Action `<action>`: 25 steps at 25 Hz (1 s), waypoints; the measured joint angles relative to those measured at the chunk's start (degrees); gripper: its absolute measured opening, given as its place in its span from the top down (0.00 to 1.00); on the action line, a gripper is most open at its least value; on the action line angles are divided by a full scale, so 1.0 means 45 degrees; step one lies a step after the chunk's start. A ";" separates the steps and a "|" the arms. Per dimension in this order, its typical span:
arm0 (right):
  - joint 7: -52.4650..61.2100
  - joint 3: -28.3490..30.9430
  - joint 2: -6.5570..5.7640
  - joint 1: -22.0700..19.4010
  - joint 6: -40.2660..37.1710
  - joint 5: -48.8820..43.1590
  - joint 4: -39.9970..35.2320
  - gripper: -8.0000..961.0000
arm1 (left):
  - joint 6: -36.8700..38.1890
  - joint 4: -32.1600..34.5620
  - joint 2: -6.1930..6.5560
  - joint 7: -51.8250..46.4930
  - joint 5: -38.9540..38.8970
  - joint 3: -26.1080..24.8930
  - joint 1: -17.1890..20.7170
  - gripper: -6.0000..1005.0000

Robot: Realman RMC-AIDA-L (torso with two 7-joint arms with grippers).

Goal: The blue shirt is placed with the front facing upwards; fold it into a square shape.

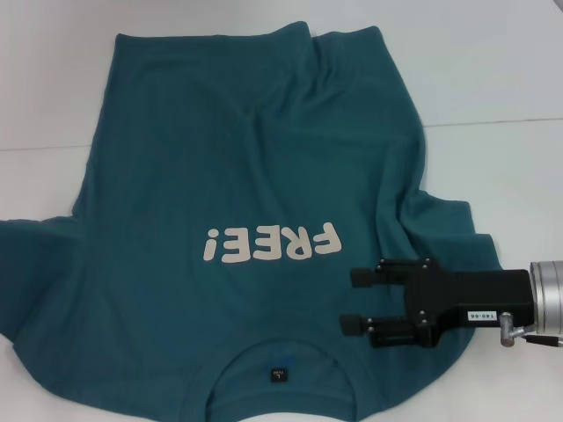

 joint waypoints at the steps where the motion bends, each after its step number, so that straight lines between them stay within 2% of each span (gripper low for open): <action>1: -0.0004 -0.0001 0.0000 0.0000 0.0000 0.0000 0.0000 0.18 | -0.0045 0.0018 -0.0001 0.0000 -0.0003 0.0006 0.0000 1.00; 4: -0.0010 0.0000 0.0001 0.0000 0.0000 0.0000 0.0000 0.19 | -0.0129 0.0110 -0.0032 0.0000 -0.0006 0.0024 0.0004 1.00; 14: -0.0017 0.0000 0.0000 0.0036 0.0001 0.0000 0.0000 0.19 | -0.0061 0.0822 -0.0433 -0.0074 -0.0112 0.0068 0.0061 1.00; 20: -0.0018 0.0000 0.0001 0.0040 0.0001 0.0000 0.0000 0.19 | 0.0797 0.0890 -0.0456 -0.0611 -0.0168 0.0110 -0.0052 1.00; 25: -0.0017 0.0000 0.0000 0.0041 0.0001 0.0000 0.0000 0.19 | 0.1718 0.0870 -0.0457 -0.0652 -0.0850 0.0118 -0.0045 1.00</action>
